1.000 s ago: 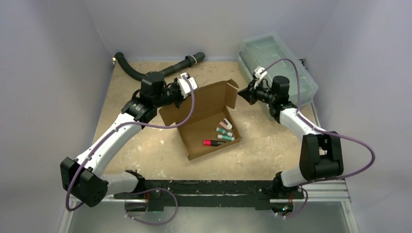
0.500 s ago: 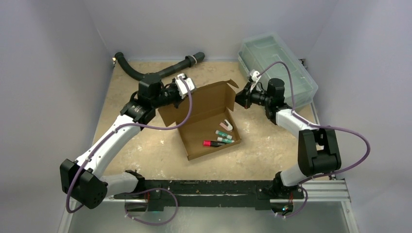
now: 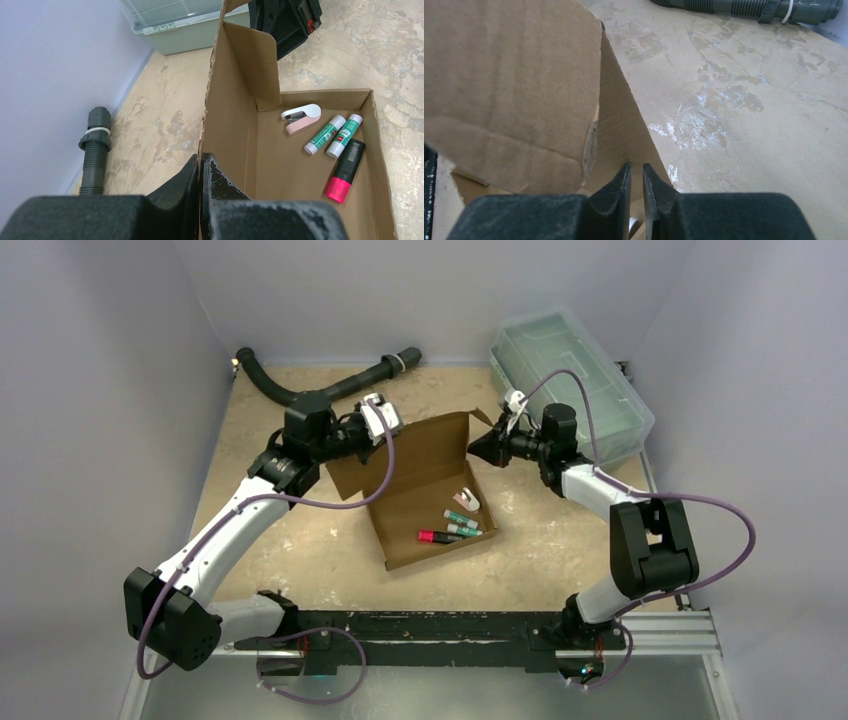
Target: Fold the paper box
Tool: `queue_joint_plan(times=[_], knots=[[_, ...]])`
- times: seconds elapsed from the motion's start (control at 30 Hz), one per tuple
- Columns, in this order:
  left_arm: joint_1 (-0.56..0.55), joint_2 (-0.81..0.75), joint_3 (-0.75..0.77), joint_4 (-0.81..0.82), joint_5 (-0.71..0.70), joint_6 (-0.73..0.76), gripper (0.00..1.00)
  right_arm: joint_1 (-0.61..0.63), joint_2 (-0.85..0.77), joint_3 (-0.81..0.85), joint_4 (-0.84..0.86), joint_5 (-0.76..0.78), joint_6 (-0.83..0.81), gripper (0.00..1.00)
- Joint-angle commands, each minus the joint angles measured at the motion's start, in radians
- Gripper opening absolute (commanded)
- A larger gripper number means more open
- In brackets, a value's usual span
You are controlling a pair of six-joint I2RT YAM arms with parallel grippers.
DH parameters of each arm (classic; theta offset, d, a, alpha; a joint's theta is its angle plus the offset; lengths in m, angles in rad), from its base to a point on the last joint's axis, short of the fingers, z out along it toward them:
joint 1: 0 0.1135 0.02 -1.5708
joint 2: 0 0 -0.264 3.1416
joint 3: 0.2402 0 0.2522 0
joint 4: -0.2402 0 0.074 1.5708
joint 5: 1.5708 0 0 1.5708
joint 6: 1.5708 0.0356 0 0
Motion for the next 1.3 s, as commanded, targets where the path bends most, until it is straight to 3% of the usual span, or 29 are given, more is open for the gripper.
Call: queue_joint_plan(times=[0.0, 0.1, 0.2, 0.3, 0.63, 1.0, 1.13, 1.27], knots=[[0.002, -0.024, -0.011, 0.060, 0.097, -0.005, 0.00, -0.004, -0.030, 0.031, -0.024, 0.023, -0.064, 0.18], [0.002, -0.023, -0.013, 0.062, 0.122, -0.003, 0.00, -0.009, -0.035, 0.050, -0.061, -0.007, -0.117, 0.24], [0.002, -0.023, -0.016, 0.063, 0.147, 0.004, 0.00, -0.010, -0.053, 0.067, -0.100, -0.032, -0.181, 0.39], [0.002, -0.023, -0.019, 0.065, 0.161, 0.006, 0.00, -0.016, -0.079, 0.066, -0.105, -0.069, -0.223, 0.47], [0.002, -0.042, -0.033, 0.063, 0.191, 0.041, 0.00, -0.039, -0.086, 0.096, -0.162, -0.214, -0.393, 0.56], [0.002, -0.058, -0.056, 0.069, 0.234, 0.069, 0.00, -0.036, 0.008, 0.255, -0.456, -0.303, -0.695, 0.52], [0.002, -0.057, -0.057, 0.071, 0.238, 0.069, 0.00, -0.013, 0.031, 0.290, -0.564, -0.327, -0.796, 0.44], [0.002, -0.057, -0.058, 0.073, 0.225, 0.069, 0.00, 0.017, 0.038, 0.308, -0.645, -0.327, -0.877, 0.27]])
